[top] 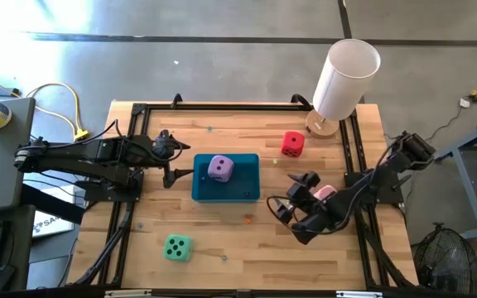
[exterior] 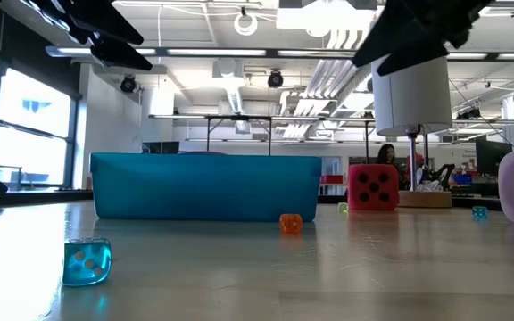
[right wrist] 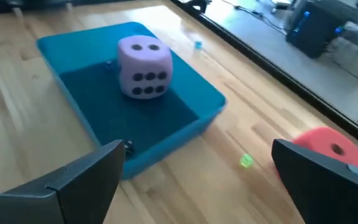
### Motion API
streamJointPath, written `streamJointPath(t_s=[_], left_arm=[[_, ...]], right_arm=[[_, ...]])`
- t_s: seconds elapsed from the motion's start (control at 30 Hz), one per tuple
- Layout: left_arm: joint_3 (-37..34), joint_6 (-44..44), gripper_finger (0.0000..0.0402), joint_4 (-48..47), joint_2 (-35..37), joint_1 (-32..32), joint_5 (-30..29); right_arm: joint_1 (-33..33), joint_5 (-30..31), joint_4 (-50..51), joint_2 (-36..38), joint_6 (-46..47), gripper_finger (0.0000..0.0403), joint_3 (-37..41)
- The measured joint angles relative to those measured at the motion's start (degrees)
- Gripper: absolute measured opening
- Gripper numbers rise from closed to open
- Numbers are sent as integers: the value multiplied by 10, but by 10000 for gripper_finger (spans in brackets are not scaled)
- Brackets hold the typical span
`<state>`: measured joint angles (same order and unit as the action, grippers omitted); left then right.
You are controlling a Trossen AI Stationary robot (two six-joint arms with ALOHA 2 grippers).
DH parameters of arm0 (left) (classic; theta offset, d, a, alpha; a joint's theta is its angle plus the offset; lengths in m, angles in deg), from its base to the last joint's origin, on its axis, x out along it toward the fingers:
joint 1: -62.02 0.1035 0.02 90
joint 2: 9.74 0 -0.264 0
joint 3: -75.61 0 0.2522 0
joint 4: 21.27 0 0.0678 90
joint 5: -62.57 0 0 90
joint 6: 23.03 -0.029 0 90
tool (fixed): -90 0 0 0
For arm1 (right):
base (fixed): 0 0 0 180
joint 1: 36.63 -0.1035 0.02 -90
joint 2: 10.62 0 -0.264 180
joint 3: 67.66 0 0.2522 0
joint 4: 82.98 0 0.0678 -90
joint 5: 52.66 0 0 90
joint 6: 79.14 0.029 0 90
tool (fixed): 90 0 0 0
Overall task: Pick & Place Dice
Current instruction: Put the large purple dice into the blue bin
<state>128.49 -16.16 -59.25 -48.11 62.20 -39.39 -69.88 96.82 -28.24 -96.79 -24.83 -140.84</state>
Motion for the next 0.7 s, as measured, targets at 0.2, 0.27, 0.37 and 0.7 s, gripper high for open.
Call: streamJointPath(t_s=[0.2, 0.27, 0.37, 0.7], left_arm=[[0, 0, 400, -9, 0, 0, 0], [0, 0, 400, -12, 0, 0, 0], [0, 0, 400, -16, 0, 0, 0], [0, 1, 400, -16, 0, 0, 0]], right_arm=[[12, -9, -49, 5, -106, 399, 0], [9, -18, -49, 16, -113, 399, 0], [0, -36, -45, 40, -100, 398, 0], [-10, -239, 101, 145, 74, 398, 0]])
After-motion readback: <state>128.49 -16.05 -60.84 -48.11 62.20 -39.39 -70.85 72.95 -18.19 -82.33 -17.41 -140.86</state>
